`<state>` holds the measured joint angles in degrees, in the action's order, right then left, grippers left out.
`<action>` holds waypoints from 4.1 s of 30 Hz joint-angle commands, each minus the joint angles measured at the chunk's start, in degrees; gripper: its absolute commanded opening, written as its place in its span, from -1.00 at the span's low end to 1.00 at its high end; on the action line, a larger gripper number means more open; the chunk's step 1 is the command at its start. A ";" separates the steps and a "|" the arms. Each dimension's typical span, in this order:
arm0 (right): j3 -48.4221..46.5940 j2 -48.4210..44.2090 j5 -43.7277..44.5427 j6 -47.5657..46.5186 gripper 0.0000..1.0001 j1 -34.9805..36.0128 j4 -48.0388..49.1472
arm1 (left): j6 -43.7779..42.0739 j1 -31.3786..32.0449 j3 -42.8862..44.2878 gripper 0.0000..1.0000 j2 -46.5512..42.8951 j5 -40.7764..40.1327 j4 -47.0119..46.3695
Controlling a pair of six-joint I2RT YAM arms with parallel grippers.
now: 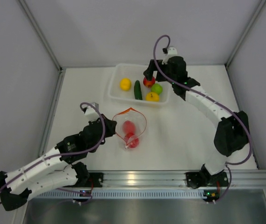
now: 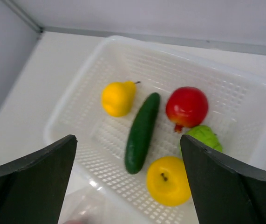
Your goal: Open the zip-top bag and remove the fake food
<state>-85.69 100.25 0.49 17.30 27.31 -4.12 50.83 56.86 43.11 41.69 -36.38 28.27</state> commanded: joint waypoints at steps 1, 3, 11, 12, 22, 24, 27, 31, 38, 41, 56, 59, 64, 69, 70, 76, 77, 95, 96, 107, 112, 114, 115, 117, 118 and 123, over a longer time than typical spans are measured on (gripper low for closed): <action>7.00 -9.60 -17.09 5.89 0.83 -2.35 7.72 | 0.67 -0.17 2.50 -1.00 0.84 1.31 -0.50; 8.25 -12.17 -20.00 8.80 0.68 -2.09 4.15 | 1.29 -0.17 3.12 -1.00 1.37 1.75 -0.59; 16.25 -30.45 -9.84 4.32 0.23 10.71 -9.23 | 2.61 -0.08 4.08 -1.00 4.27 5.26 -4.10; 16.60 -31.85 -8.94 4.15 0.18 12.14 -10.89 | 2.78 -0.17 4.08 -1.00 5.06 5.44 -4.89; 24.69 -38.64 4.07 9.06 -0.17 27.52 -14.17 | 5.16 0.00 3.65 -1.00 8.23 9.48 -11.30; 26.79 -37.33 6.36 9.94 -0.21 29.46 -11.28 | 5.60 0.09 3.65 -1.00 8.75 10.19 -12.45; 29.43 -34.96 8.91 11.70 -0.22 30.96 -7.15 | 6.65 0.09 3.47 -1.00 9.46 11.24 -12.98; 32.86 -31.70 17.23 16.26 -0.26 31.93 -1.79 | 7.53 0.27 2.94 -1.00 9.20 12.73 -14.29; 39.71 -28.18 25.96 26.28 -0.28 33.33 11.29 | 8.58 0.88 2.68 -1.00 10.69 16.42 -18.69; 41.22 -26.60 28.15 27.96 -0.32 35.52 15.10 | 9.11 1.23 2.77 -1.00 12.27 17.39 -20.88; 42.80 -17.81 32.82 30.34 -0.46 35.89 14.58 | 10.43 4.05 3.82 -1.00 14.83 18.19 -25.99; 43.76 -17.89 33.78 30.60 -0.49 34.92 13.70 | 10.61 4.05 3.12 -1.00 13.25 16.96 -25.99; 47.98 -22.11 35.37 30.08 -0.56 32.73 13.71 | 11.04 4.05 1.54 -1.00 10.70 15.73 -25.99; 48.43 -27.54 40.18 23.94 -0.65 27.72 2.24 | 10.52 4.05 1.54 -1.00 10.08 16.95 -25.81; 47.99 -28.43 46.12 23.14 -0.66 26.40 -1.55 | 10.26 4.05 1.54 -1.00 9.90 17.13 -25.81; 41.67 -32.13 57.16 15.50 -0.66 23.58 -19.50 | 10.17 4.05 0.31 -1.00 10.16 16.34 -25.99; 39.92 -32.13 56.12 13.66 -0.66 23.32 -20.65 | 10.17 4.05 0.31 -1.00 10.86 16.34 -25.99; 40.51 -24.66 23.68 8.45 -0.35 22.96 -8.45 | 8.59 4.05 -0.40 -1.00 15.44 15.55 -25.81; 40.78 -25.10 22.37 8.45 -0.28 23.05 -7.06 | 8.50 3.96 -0.40 -1.00 15.44 15.46 -25.90; 42.18 -24.92 17.70 10.38 0.04 23.31 -3.36 | 8.50 3.96 -0.13 -1.00 18.07 15.64 -25.90; 43.86 -26.33 12.79 10.04 0.19 23.93 1.30 | 8.67 3.96 -0.40 -1.00 18.69 15.46 -25.81; 43.42 -25.19 12.43 9.42 0.28 24.54 1.05 | 8.76 3.96 -0.48 -1.00 18.78 15.55 -25.90; 42.81 -23.71 13.04 9.33 0.31 24.63 0.78 | 8.85 3.96 -0.49 -1.00 18.86 15.55 -25.81; 42.45 -22.29 14.36 9.16 0.35 24.63 0.69 | 8.85 3.96 -0.57 -1.00 18.78 15.64 -25.90; 42.36 -20.98 14.62 8.89 0.36 24.72 1.04 | 8.85 3.96 -0.49 -1.00 18.69 15.64 -25.81; 39.29 -16.32 19.36 8.19 0.39 24.63 -1.58 | 8.41 3.96 -0.66 -1.00 18.16 15.55 -25.90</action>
<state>-42.72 81.47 16.38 26.41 51.55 -5.78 59.99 60.99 42.89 60.31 -20.40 4.67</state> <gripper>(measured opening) 0.687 0.022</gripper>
